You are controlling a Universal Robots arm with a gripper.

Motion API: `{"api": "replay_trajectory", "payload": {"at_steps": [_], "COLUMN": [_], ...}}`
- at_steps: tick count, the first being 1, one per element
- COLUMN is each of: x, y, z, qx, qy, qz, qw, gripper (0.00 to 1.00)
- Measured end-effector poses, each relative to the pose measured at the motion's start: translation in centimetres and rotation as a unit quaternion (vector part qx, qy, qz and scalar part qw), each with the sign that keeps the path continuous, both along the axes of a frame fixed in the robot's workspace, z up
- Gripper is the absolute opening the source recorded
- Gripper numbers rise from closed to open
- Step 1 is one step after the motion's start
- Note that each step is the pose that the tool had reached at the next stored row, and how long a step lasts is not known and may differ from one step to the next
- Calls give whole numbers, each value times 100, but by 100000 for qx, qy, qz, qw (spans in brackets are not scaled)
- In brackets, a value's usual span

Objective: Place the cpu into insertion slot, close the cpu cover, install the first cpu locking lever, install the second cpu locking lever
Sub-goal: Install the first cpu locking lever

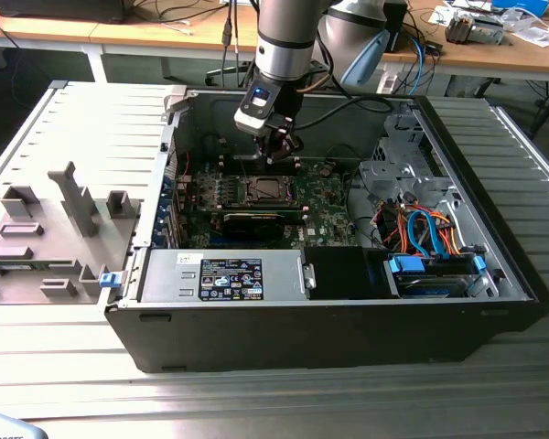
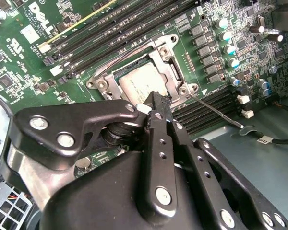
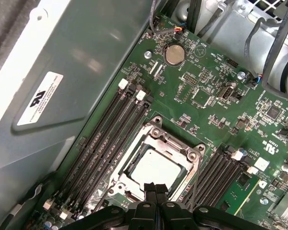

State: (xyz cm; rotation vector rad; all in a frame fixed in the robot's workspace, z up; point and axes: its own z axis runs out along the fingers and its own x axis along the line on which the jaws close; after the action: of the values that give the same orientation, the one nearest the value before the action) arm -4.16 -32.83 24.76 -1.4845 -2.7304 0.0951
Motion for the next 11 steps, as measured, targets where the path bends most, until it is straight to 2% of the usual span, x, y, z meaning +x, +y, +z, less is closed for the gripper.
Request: {"api": "replay_trajectory", "payload": {"at_steps": [11], "x": [0], "y": [0], "z": [0], "qx": [4], "qy": [-3], "qz": [596], "qw": [99998], "gripper": [11]}}
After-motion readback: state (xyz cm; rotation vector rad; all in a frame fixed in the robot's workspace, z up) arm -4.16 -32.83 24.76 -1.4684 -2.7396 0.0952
